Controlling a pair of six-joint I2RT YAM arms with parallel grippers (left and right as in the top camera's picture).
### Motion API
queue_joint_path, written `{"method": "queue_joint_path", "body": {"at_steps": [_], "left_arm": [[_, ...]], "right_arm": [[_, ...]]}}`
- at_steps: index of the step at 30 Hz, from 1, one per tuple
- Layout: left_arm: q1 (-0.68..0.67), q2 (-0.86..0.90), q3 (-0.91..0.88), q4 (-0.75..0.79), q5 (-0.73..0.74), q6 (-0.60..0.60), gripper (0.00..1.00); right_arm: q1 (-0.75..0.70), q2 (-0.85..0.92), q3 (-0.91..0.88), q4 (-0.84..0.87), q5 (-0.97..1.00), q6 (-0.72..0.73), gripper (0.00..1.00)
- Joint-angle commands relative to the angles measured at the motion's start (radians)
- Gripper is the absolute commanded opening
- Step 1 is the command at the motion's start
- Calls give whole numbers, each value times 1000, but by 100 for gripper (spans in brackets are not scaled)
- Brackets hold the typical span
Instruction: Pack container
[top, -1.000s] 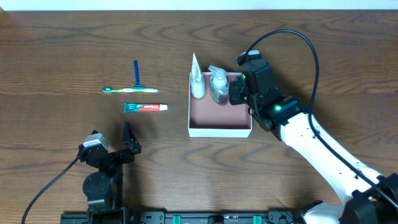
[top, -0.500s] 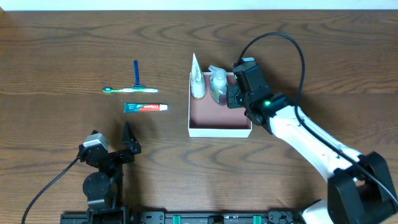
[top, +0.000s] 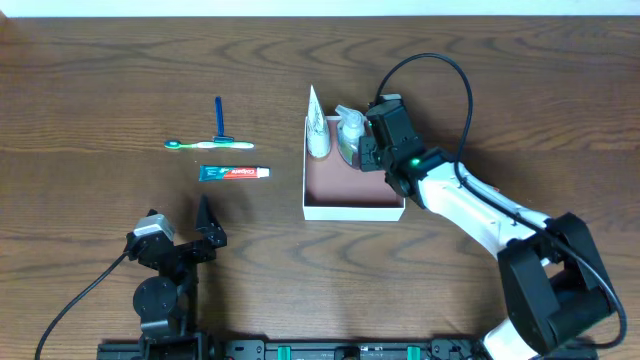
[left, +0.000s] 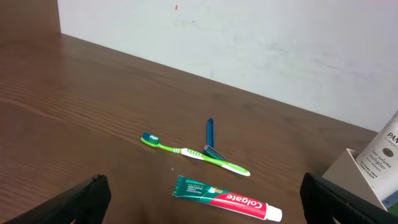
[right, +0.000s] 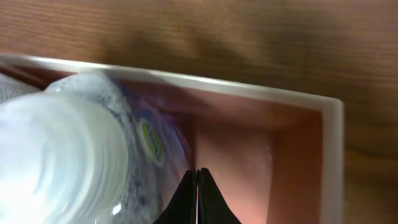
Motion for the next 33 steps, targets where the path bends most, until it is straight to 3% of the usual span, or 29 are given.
{"method": "queue_joint_path", "body": {"at_steps": [1,33], "left_arm": [[5,0,-19,-32,-5,13,98],[5,0,-19,-32,-5,13,98]], "right_arm": [[-12,23,5,23,-13,2,1],[40,23,5,82,-61,50,1]]}}
